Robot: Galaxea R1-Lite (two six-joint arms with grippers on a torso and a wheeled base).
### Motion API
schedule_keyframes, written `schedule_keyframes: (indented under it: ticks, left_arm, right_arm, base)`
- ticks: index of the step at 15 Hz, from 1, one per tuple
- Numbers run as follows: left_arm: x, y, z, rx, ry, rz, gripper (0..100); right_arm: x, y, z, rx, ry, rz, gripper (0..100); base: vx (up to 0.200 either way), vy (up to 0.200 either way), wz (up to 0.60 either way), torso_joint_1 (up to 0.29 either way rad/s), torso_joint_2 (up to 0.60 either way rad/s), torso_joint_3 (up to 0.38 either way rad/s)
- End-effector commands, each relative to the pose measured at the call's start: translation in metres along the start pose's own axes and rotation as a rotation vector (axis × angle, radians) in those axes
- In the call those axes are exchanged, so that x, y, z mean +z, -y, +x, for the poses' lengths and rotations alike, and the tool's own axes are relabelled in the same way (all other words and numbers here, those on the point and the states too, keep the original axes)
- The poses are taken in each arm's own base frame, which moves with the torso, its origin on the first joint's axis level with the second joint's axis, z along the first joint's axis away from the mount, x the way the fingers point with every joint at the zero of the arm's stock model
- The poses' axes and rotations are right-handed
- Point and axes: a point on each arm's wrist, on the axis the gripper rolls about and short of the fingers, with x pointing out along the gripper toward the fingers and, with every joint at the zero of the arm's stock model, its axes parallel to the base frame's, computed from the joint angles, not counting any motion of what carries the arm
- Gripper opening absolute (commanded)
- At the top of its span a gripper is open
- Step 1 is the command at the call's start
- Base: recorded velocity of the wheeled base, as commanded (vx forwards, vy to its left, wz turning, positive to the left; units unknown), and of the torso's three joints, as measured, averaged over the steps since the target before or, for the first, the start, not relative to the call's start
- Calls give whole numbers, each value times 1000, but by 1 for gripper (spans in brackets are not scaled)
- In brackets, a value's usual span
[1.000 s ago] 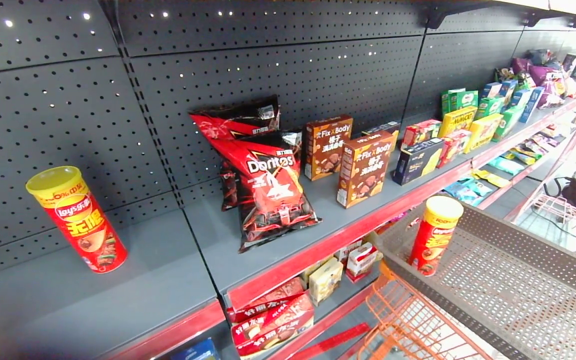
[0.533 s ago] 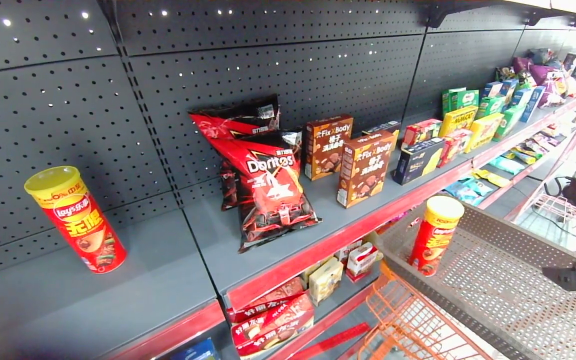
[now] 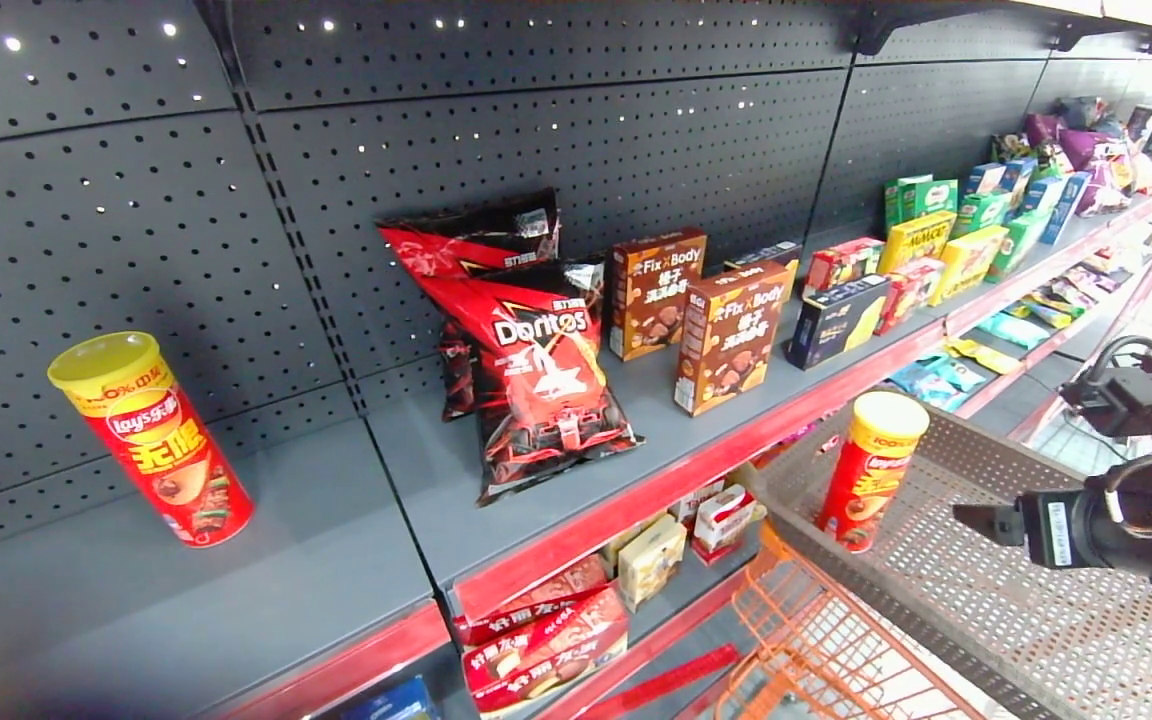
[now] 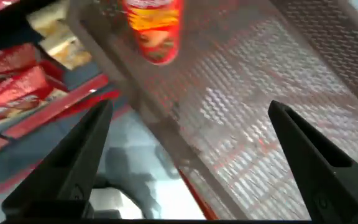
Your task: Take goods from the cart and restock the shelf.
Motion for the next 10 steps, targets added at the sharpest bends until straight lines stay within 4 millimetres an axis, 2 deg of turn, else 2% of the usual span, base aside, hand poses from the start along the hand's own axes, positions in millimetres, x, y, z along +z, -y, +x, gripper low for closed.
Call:
schedule_keyframes:
  ticks: [1, 4, 8, 10]
  left_arm:
    - [0, 0, 0, 2, 1, 0, 100]
    - [0, 0, 0, 0, 1, 0, 100]
    - [0, 0, 0, 2, 1, 0, 100]
    - [0, 0, 0, 0, 1, 0, 100]
  right_arm:
    - [-8, -6, 28, 38, -40, -6, 100]
    - [-7, -11, 53, 62, 43, 11, 100]
    - [-4, -16, 79, 123, 133, -4, 100]
    - [-6, -13, 88, 125, 138, -15, 100]
  base:
    - [0, 0, 0, 0, 0, 0]
    - [0, 0, 0, 0, 0, 0]
    - [0, 0, 0, 0, 0, 0]
    - [0, 0, 0, 0, 0, 0]
